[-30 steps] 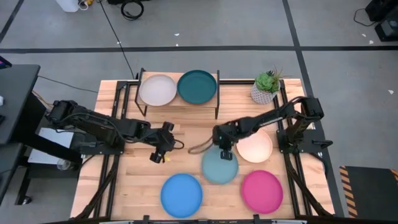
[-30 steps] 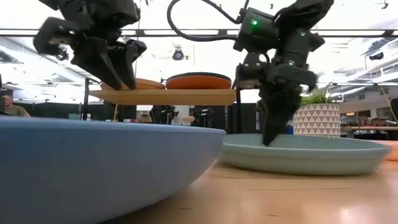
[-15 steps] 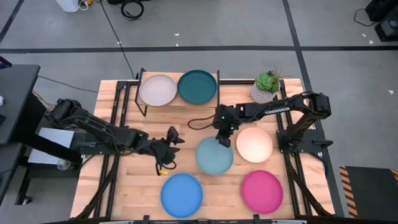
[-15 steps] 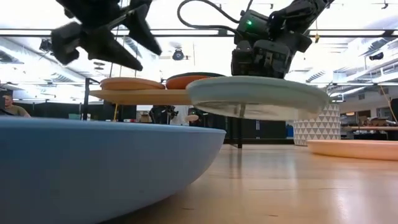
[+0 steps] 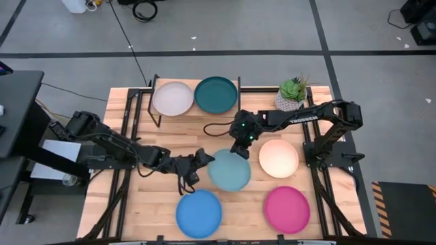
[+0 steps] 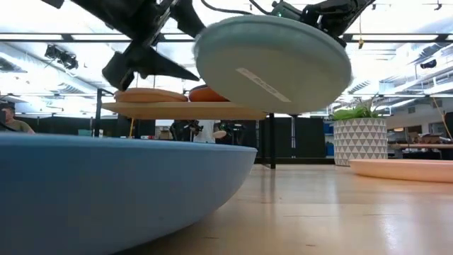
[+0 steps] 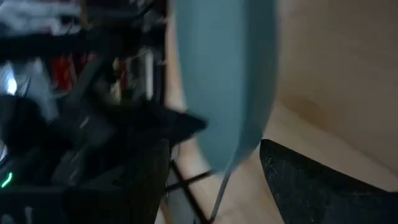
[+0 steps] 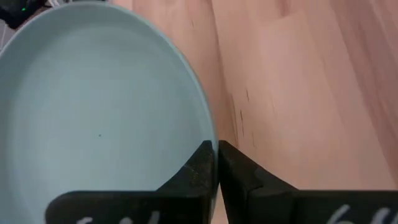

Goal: Place and stack plates onto a shelf
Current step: Stack the light blue plate on top of the gray plate on the shelf

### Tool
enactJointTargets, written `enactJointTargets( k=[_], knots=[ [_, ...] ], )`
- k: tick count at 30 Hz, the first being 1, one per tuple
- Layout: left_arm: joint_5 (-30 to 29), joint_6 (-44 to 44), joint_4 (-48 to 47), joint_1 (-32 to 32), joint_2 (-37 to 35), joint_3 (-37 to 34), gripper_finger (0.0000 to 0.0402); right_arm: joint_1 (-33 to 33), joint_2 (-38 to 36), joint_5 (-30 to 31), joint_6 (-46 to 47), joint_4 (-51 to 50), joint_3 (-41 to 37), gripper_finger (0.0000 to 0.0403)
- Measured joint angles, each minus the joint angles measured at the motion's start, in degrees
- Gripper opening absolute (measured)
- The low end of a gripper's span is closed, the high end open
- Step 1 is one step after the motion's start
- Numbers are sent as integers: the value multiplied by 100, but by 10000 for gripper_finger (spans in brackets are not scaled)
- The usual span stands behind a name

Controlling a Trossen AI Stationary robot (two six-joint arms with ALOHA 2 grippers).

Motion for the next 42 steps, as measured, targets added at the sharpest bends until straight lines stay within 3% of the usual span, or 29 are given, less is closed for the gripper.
enactJointTargets(
  k=[8, 13, 23, 29, 37, 42],
  knots=[
    [190, 622, 281, 66, 189, -9, 260, -9, 0, -22, -72, 71, 190, 24],
    [292, 858, 586, 66, 193, -4, 238, -11, 0, -24, -32, 252, 191, 24],
    [326, 1261, 675, 69, 193, -4, 124, -7, 0, -136, 30, 575, 191, 31],
    [334, 916, 576, 96, 200, -22, 53, 18, -15, -210, 92, 656, 192, 79],
    [273, 374, 577, 98, 186, 4, 63, -79, -341, -531, 231, 245, 191, 143],
    [190, -237, -3, 11, 98, -2, 65, -122, -1094, 235, -96, -587, 194, 152]
  ],
)
